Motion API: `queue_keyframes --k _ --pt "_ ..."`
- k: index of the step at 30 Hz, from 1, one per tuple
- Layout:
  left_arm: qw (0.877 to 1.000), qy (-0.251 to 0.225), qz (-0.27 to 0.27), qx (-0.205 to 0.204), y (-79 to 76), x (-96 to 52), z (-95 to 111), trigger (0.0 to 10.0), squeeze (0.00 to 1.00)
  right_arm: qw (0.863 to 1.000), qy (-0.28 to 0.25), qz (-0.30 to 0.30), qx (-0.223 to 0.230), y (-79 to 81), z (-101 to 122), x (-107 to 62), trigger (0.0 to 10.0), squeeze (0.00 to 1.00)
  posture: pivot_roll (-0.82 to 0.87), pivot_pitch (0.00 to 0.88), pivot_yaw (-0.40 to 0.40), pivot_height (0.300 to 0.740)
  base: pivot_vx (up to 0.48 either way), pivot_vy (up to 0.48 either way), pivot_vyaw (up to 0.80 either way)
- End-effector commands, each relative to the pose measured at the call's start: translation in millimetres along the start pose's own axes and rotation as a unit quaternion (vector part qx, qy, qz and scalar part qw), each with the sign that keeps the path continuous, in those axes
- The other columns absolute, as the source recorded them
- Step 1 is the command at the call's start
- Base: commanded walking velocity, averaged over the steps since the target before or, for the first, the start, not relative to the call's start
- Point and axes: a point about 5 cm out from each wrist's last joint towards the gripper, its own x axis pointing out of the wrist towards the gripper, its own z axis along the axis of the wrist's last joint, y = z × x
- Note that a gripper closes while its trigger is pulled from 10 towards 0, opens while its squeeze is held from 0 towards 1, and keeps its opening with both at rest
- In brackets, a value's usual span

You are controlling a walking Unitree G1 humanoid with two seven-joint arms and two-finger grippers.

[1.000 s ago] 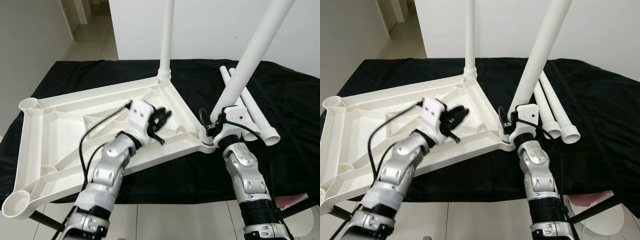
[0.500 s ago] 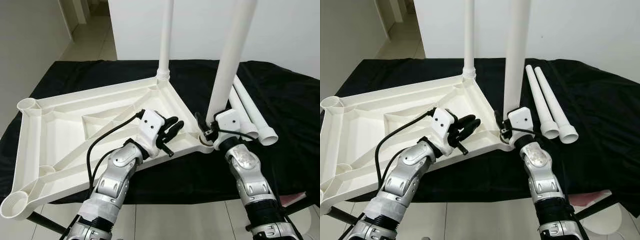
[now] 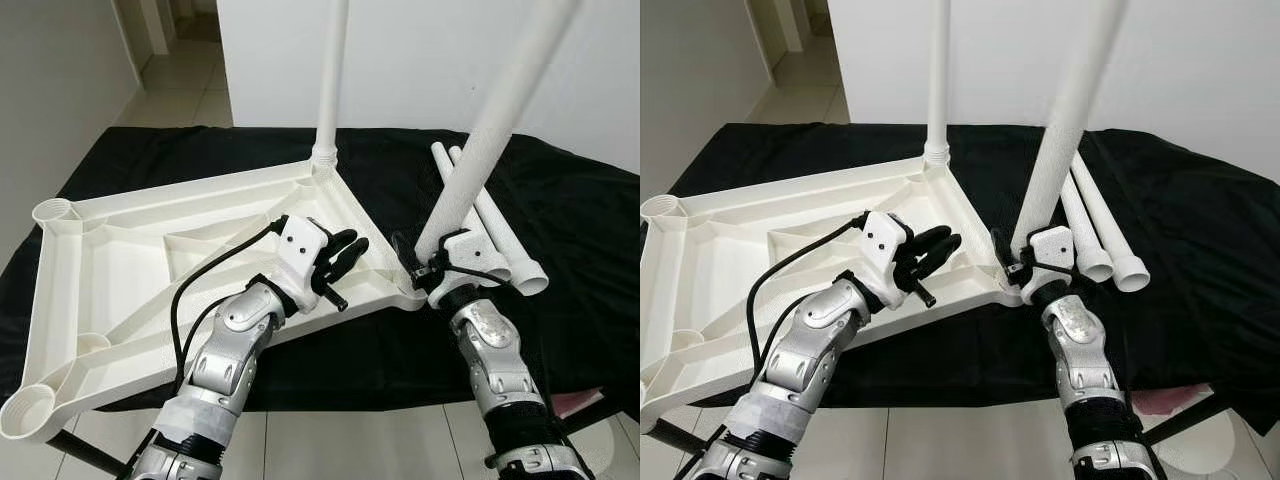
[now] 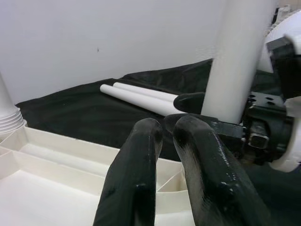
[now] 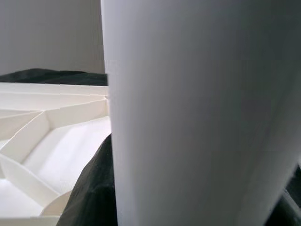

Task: Building children table

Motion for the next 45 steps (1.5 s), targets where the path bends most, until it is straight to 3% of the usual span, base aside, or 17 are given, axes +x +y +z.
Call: queue_keyframes --k 1,11,23,28,39,40,45 --pt "1.000 -0.002 -0.014 0.003 -2.5 0.9 3.0 10.0 0.00 0.995 0.091 -0.026 0.039 -1.5 -34.6 -11.9 10.0 0.00 0.00 0.069 0.013 0.740 0.000 0.000 0.00" --pt "1.000 -0.005 -0.014 -0.001 -2.8 1.9 5.3 10.0 0.00 0.989 0.114 -0.058 0.078 -6.3 -37.2 -3.1 10.0 0.00 0.00 0.072 0.011 0.740 0.000 0.000 0.00" --pt "1.000 -0.005 -0.014 -0.003 -3.8 0.8 6.5 10.0 0.00 0.987 0.107 -0.091 0.079 -1.8 -37.8 -4.1 10.0 0.00 0.00 0.073 0.006 0.740 0.000 0.000 0.00" --pt "1.000 -0.003 -0.018 -0.006 -5.4 0.6 5.7 10.0 0.00 0.975 0.108 -0.171 0.087 -2.2 -39.3 -6.5 10.0 0.00 0.00 0.074 0.007 0.740 0.000 0.000 0.00" --pt "1.000 -0.001 -0.023 -0.009 -7.2 0.5 5.1 10.0 0.00 0.960 0.118 -0.242 0.074 5.3 -40.0 -7.0 10.0 0.00 0.00 0.079 0.008 0.740 0.000 0.000 0.00" --pt "1.000 0.000 -0.023 -0.010 -7.7 0.7 4.9 10.0 0.00 0.951 0.124 -0.274 0.065 6.7 -40.9 -8.3 10.0 0.00 0.00 0.080 0.005 0.740 0.000 0.000 0.00" --pt "1.000 -0.001 -0.024 -0.012 -8.5 1.3 4.8 10.0 0.00 0.941 0.134 -0.303 0.068 10.9 -42.9 -8.4 10.0 0.00 0.00 0.078 0.003 0.740 0.000 0.000 0.00"
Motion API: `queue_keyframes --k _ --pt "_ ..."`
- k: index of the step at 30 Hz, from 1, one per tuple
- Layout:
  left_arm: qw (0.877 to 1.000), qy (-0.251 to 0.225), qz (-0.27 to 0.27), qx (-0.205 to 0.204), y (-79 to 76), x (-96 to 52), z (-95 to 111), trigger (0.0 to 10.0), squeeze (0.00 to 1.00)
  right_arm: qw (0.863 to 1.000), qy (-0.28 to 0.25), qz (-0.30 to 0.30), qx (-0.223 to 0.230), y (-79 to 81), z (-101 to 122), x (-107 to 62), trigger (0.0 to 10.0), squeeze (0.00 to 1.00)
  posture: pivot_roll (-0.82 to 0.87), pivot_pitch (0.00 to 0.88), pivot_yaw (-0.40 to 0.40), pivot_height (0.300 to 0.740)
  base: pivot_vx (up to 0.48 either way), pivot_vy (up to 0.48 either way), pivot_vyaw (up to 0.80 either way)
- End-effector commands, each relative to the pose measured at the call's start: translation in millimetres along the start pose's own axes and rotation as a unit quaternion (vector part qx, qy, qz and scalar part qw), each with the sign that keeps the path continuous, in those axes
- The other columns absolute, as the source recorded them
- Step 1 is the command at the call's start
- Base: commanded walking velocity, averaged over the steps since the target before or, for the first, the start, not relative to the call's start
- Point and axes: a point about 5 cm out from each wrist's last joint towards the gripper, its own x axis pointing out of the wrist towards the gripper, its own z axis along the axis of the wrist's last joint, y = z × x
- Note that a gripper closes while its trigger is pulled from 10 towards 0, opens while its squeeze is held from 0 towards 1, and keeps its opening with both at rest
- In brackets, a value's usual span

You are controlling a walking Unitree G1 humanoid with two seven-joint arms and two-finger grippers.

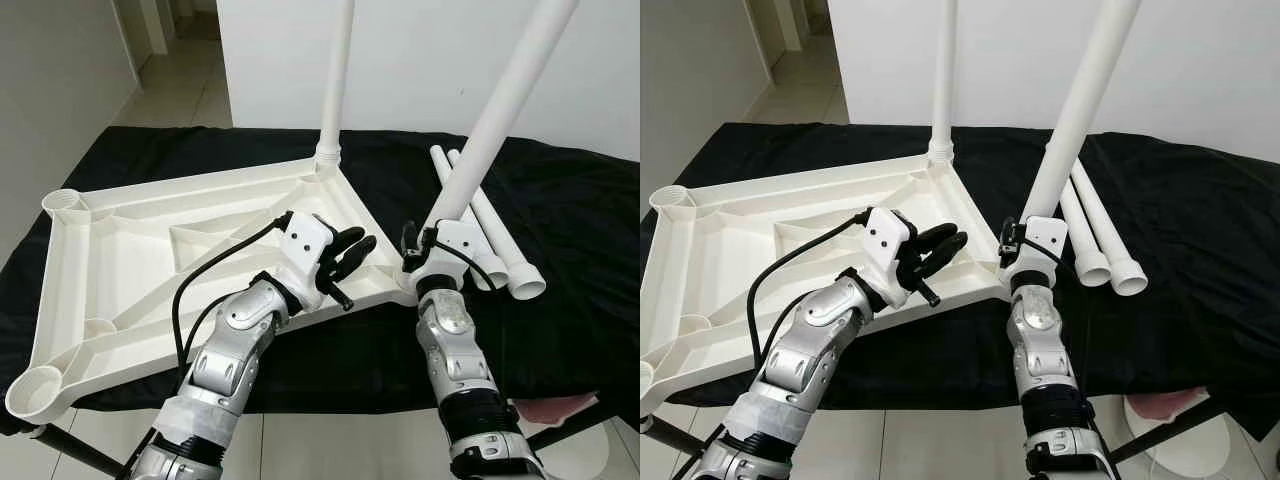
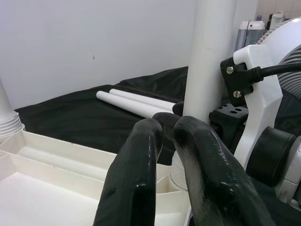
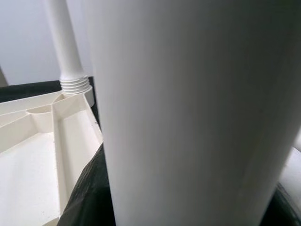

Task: Building children table

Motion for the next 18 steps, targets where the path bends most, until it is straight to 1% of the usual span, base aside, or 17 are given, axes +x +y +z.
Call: queue_keyframes --k 1,8,11,12,13,15,18 --pt "1.000 0.004 -0.012 -0.009 -3.9 -0.6 -2.5 10.0 0.00 0.992 0.106 -0.066 -0.005 -20.6 -41.4 -14.1 10.0 0.00 0.00 0.078 0.003 0.740 0.000 0.000 0.00" --pt "1.000 0.004 -0.012 -0.010 -3.9 -0.1 -2.3 10.0 0.00 0.988 0.096 -0.117 -0.006 -21.9 -37.7 -14.3 10.0 0.00 0.00 0.078 0.003 0.740 0.000 0.000 0.00" --pt "1.000 0.003 -0.012 -0.011 -4.3 0.2 -1.9 10.0 0.00 0.986 0.096 -0.133 0.002 -20.9 -36.4 -14.0 10.0 0.00 -0.01 0.077 0.002 0.740 0.000 0.000 0.00" --pt "1.000 0.004 -0.012 -0.011 -4.6 0.1 -2.0 10.0 0.00 0.987 0.080 -0.140 0.011 -20.7 -32.8 -14.5 10.0 0.00 -0.01 0.077 0.002 0.740 0.000 0.000 0.00" --pt "1.000 0.004 -0.012 -0.011 -4.6 0.1 -2.0 10.0 0.00 0.987 0.080 -0.140 0.011 -20.7 -32.8 -14.5 10.0 0.00 -0.01 0.077 0.002 0.740 0.000 0.000 0.00" --pt "1.000 0.003 -0.012 -0.011 -4.7 0.0 -1.9 10.0 0.00 0.990 0.061 -0.121 0.031 -16.0 -27.1 -13.8 10.0 0.00 0.00 0.077 0.000 0.740 0.000 0.000 0.00" --pt "1.000 0.003 -0.011 -0.012 -4.2 0.0 -1.6 10.0 0.00 0.995 0.030 -0.078 0.054 -7.8 -18.4 -13.1 10.0 0.00 0.00 0.076 0.001 0.740 0.000 0.000 0.00"
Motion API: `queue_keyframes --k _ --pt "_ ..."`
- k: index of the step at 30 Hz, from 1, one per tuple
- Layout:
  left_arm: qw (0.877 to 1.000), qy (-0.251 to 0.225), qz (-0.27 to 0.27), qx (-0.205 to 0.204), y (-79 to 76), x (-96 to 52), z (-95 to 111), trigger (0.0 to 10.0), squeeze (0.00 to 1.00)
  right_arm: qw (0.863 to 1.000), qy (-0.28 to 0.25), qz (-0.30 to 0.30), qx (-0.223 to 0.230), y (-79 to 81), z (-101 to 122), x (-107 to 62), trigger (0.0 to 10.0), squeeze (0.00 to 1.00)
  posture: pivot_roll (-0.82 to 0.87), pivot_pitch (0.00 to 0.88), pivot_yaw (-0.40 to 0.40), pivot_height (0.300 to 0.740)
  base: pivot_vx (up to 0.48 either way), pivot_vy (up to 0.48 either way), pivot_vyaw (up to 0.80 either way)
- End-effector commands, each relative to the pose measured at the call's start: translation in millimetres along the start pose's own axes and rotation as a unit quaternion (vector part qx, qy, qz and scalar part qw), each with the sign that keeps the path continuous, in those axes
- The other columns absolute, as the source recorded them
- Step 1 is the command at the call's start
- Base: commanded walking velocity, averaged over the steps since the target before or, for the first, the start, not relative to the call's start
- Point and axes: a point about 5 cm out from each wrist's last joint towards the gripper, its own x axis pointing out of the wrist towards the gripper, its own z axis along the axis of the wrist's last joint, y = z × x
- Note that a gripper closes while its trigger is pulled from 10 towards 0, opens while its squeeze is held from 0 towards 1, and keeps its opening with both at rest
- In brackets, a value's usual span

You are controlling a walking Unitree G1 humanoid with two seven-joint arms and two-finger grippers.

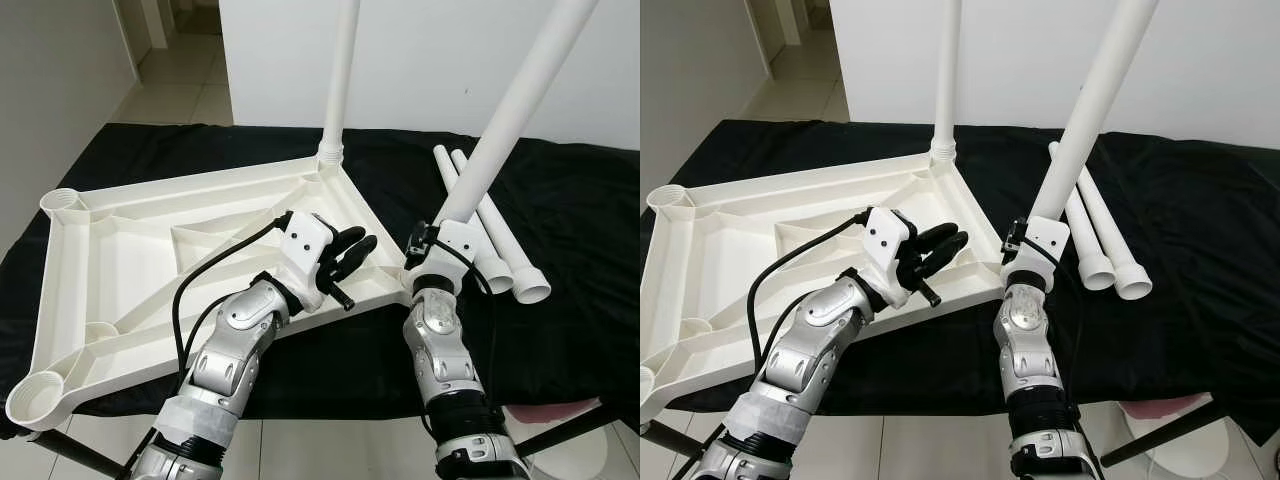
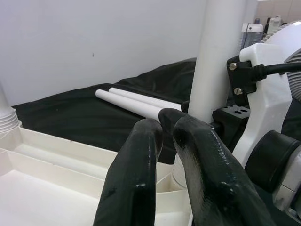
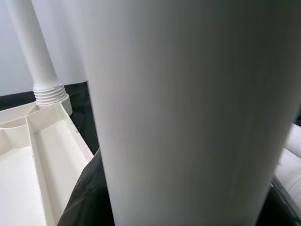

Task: Building children table

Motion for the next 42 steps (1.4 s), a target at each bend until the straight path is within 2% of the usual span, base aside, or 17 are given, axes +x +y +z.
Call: queue_keyframes --k 1,2,3,4,5,11,13,15,18,19,20,21,25,30,39,42 --pt "1.000 0.005 -0.009 -0.006 -3.3 -0.3 -1.6 10.0 0.00 0.998 0.056 -0.025 0.028 -14.2 -23.1 -7.7 10.0 0.00 0.00 0.076 0.001 0.740 0.000 0.000 0.00" --pt "1.000 0.004 -0.009 -0.006 -3.2 -0.4 -1.5 10.0 0.00 0.998 0.043 -0.016 0.031 -13.0 -19.7 -7.8 10.0 0.00 0.00 0.076 0.001 0.740 0.000 0.000 0.00" --pt "1.000 0.004 -0.008 -0.007 -3.2 -0.4 -1.5 10.0 0.00 0.999 0.036 -0.010 0.036 -11.8 -17.4 -7.9 10.0 0.47 0.00 0.076 0.001 0.740 0.000 0.000 0.00" --pt "1.000 0.004 -0.008 -0.007 -3.2 -0.4 -1.5 10.0 0.00 0.999 0.036 -0.010 0.036 -11.8 -17.4 -7.9 10.0 0.47 0.00 0.076 0.001 0.740 0.000 0.000 0.00" --pt "1.000 0.004 -0.009 -0.007 -3.3 -0.3 -1.5 10.0 0.00 0.999 0.021 -0.002 0.042 -10.9 -13.6 -8.2 10.0 1.00 0.00 0.075 0.002 0.740 0.000 0.000 0.00" --pt "1.000 0.003 -0.011 -0.009 -4.7 0.7 -1.5 10.0 0.00 0.999 -0.019 0.017 0.029 -12.4 -3.3 -7.6 10.0 1.00 -0.01 0.075 0.003 0.740 0.000 0.000 0.00" --pt "1.000 0.004 -0.011 -0.010 -4.5 1.1 -1.6 10.0 0.00 0.999 -0.024 0.033 0.014 -14.3 -1.9 -5.8 10.0 1.00 -0.01 0.074 0.005 0.740 0.000 0.000 0.00" --pt "1.000 0.003 -0.011 -0.010 -4.5 1.2 -1.5 10.0 0.00 0.999 -0.026 0.034 0.016 -15.2 -1.5 -5.5 10.0 1.00 -0.01 0.074 0.005 0.740 0.000 0.000 0.00" --pt "1.000 0.003 -0.012 -0.010 -4.6 1.4 -1.3 10.0 0.00 0.997 -0.024 0.071 0.016 -17.0 -1.0 -4.5 10.0 1.00 -0.01 0.073 0.005 0.740 0.000 0.000 0.00" --pt "1.000 0.003 -0.012 -0.010 -4.6 1.4 -1.2 10.0 0.00 0.996 -0.023 0.082 0.013 -17.5 -1.0 -4.4 10.0 0.44 -0.01 0.073 0.005 0.740 0.000 0.000 0.00" --pt "1.000 0.003 -0.012 -0.010 -4.6 1.4 -1.2 10.0 0.00 0.996 -0.023 0.082 0.013 -17.5 -1.0 -4.4 10.0 0.44 -0.01 0.073 0.005 0.740 0.000 0.000 0.00" --pt "1.000 0.003 -0.012 -0.010 -4.7 1.4 -1.2 10.0 0.00 0.995 -0.019 0.094 0.017 -18.2 -1.4 -4.6 10.0 0.00 -0.01 0.073 0.005 0.740 0.000 0.000 0.00" --pt "1.000 0.004 -0.012 -0.010 -4.6 1.6 -1.3 10.0 0.00 0.992 -0.021 0.125 0.018 -19.6 -0.8 -6.0 10.0 0.00 -0.01 0.072 0.006 0.740 0.000 0.000 0.00" --pt "0.998 0.027 -0.047 -0.010 -13.0 -0.9 -8.2 10.0 0.00 0.973 -0.022 0.230 0.008 -22.7 4.9 -11.0 10.0 0.00 -0.01 0.073 0.008 0.740 0.000 0.000 0.00" --pt "0.996 0.049 -0.077 -0.006 -23.3 -5.2 -17.0 10.0 0.00 0.955 -0.006 0.298 -0.009 -37.8 8.7 -4.1 10.0 0.00 -0.01 0.074 0.012 0.740 0.000 0.000 0.00" --pt "0.995 0.053 -0.085 -0.008 -26.1 -6.5 -17.8 10.0 0.00 0.945 0.008 0.327 -0.014 -43.5 9.1 -0.4 10.0 0.00 -0.01 0.074 0.014 0.740 0.000 0.000 0.00"
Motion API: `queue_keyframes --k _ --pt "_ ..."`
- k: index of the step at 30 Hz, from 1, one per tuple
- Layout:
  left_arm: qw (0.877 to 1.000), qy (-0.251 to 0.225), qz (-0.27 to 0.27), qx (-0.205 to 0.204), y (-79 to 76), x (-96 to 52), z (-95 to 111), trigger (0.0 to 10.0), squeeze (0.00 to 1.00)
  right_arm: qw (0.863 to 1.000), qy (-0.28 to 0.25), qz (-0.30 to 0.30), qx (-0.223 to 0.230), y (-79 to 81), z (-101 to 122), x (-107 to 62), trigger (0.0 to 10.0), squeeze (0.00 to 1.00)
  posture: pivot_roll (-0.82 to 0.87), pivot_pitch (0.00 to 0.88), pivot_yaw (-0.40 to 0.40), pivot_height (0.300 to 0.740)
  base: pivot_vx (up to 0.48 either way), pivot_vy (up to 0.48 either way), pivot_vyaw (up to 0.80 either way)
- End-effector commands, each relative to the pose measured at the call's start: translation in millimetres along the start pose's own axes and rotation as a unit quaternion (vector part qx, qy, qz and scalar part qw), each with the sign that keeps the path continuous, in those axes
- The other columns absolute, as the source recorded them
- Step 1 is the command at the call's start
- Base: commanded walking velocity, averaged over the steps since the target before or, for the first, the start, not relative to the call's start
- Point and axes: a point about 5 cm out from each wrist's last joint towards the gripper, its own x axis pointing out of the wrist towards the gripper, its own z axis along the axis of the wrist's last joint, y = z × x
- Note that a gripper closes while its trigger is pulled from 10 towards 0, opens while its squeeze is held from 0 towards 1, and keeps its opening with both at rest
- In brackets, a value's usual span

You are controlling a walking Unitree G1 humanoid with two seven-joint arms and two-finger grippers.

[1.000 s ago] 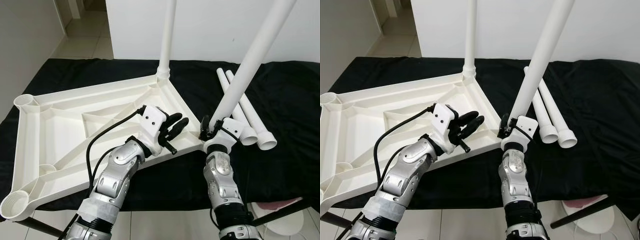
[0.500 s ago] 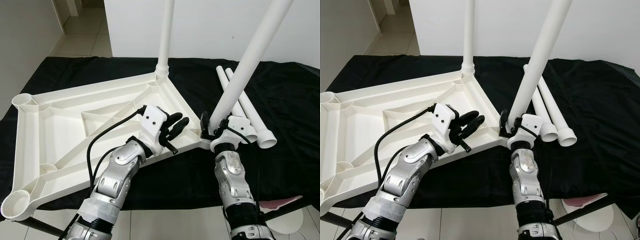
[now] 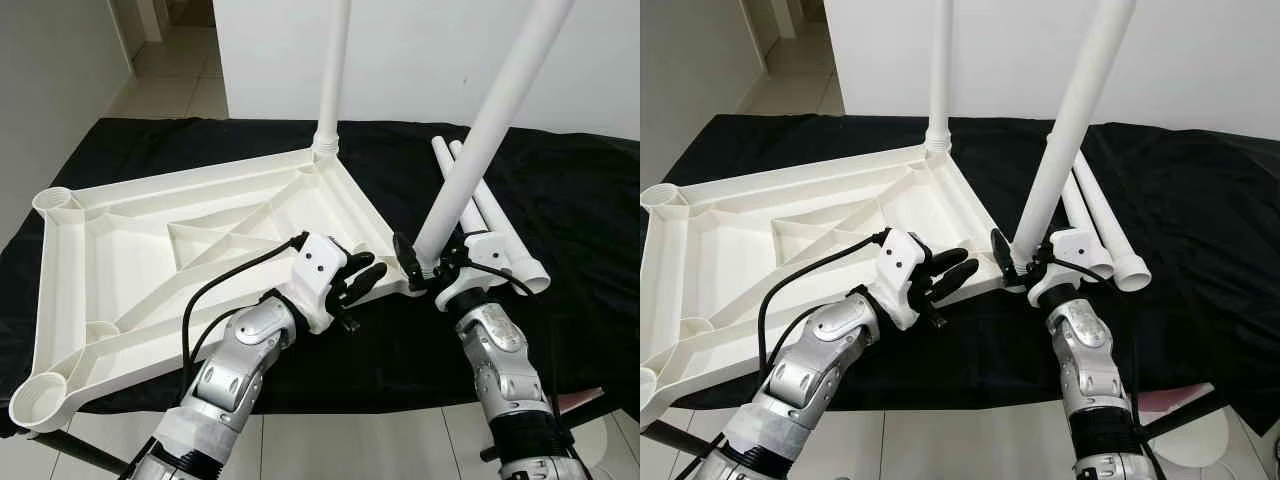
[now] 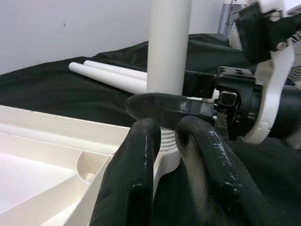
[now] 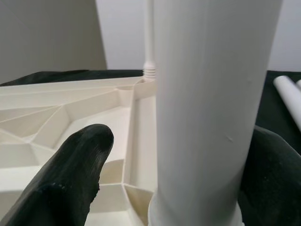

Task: Building children table

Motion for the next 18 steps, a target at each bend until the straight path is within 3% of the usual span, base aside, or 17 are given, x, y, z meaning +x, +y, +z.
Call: queue_keyframes --k 1,11,12,13,14,16,17,18 --pt "0.999 0.013 -0.045 0.002 -6.8 -3.1 -3.5 10.0 0.00 1.000 0.012 0.010 0.003 -6.5 -1.8 -0.5 10.0 0.00 -0.01 0.075 0.017 0.740 0.000 0.000 0.00" --pt "0.999 0.017 -0.050 0.004 -7.3 -3.9 -2.9 10.0 0.00 0.997 0.045 0.061 -0.011 -17.8 -7.0 5.8 10.0 0.00 0.00 0.077 0.023 0.740 0.000 0.000 0.00" --pt "0.999 0.017 -0.050 0.005 -7.4 -4.0 -2.6 10.0 0.00 0.996 0.047 0.068 -0.015 -19.0 -7.1 7.4 6.7 0.00 0.00 0.077 0.023 0.740 0.000 0.000 0.00" --pt "0.999 0.017 -0.050 0.005 -7.5 -4.0 -2.4 10.0 0.00 0.996 0.049 0.071 -0.018 -19.9 -7.1 8.5 6.7 0.00 0.00 0.077 0.023 0.740 0.000 0.000 0.00" --pt "0.999 0.018 -0.050 0.005 -7.6 -4.1 -2.3 10.0 0.00 0.996 0.050 0.073 -0.021 -20.7 -7.2 9.3 5.8 0.00 0.00 0.077 0.023 0.740 0.000 0.000 0.00" --pt "0.999 0.018 -0.050 0.005 -7.7 -4.2 -2.2 10.0 0.00 0.996 0.051 0.077 -0.017 -21.1 -7.7 10.3 6.2 0.00 0.00 0.077 0.023 0.740 0.000 0.000 0.00" --pt "0.999 0.018 -0.050 0.005 -7.8 -4.4 -2.1 10.0 0.00 0.995 0.051 0.079 -0.016 -21.2 -7.5 11.3 4.7 0.00 0.00 0.077 0.023 0.740 0.000 0.000 0.00" --pt "0.999 0.019 -0.051 0.005 -7.9 -4.5 -2.0 10.0 0.00 0.995 0.051 0.084 -0.015 -21.2 -7.6 12.2 4.7 0.00 0.00 0.077 0.023 0.740 0.000 0.000 0.00"
